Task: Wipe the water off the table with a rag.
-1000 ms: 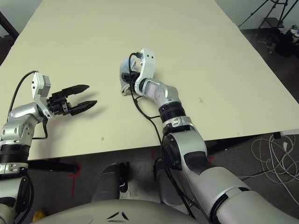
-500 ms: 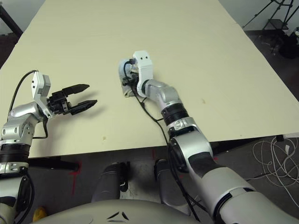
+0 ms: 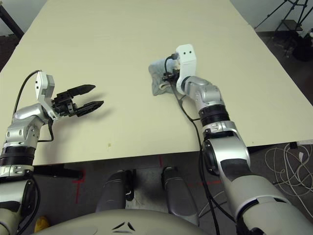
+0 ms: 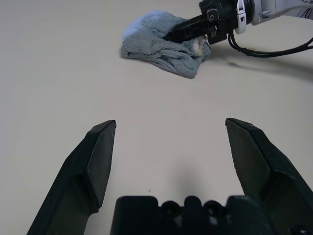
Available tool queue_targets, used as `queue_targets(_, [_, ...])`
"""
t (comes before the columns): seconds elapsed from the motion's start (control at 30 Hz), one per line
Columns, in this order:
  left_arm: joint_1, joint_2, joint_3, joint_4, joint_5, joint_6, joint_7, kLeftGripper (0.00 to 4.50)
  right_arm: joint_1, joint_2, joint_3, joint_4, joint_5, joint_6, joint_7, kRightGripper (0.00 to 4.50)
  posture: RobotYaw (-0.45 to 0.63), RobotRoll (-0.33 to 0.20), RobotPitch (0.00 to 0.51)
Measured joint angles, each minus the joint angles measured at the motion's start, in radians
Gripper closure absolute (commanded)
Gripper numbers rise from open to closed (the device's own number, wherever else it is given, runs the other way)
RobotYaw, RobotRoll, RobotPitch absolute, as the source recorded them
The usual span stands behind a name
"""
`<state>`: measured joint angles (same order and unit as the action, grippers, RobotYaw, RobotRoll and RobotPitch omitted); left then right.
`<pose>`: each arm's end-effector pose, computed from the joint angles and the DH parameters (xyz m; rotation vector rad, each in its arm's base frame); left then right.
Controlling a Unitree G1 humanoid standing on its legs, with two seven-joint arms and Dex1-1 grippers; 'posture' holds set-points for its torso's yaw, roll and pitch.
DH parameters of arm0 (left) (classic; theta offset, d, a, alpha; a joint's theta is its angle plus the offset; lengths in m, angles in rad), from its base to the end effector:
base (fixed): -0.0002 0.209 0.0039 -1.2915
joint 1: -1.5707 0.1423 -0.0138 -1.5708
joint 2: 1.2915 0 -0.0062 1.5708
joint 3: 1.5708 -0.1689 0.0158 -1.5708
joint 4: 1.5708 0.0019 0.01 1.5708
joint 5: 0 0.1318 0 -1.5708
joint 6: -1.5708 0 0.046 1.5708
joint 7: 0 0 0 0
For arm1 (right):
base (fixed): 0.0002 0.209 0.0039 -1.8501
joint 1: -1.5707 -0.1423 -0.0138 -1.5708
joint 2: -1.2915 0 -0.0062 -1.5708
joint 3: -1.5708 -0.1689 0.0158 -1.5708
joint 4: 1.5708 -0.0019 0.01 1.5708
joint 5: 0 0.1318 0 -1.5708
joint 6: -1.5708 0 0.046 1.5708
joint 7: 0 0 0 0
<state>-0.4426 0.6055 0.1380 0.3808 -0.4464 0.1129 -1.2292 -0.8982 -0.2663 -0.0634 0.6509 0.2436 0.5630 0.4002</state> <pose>0.2634 0.2798 0.1413 0.0897 -0.0083 -1.0158 0.3305 -0.1686 0.1611 0.0726 0.3095 0.4297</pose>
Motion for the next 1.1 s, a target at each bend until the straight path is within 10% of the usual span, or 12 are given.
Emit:
queue_targets(0.57, [-0.017,-0.007,-0.004,0.036,0.003,-0.016,-0.01,0.0,0.015,-0.272,-0.101,-0.3,0.123,0.301,0.127,4.38,-0.15,0.0,0.154])
queue_targets(1.1, [-0.066,-0.017,-0.019,0.105,0.016,-0.041,-0.029,0.0,0.076,-0.36,0.007,0.092,-0.129,-0.1,0.148,4.38,-0.15,0.0,0.129])
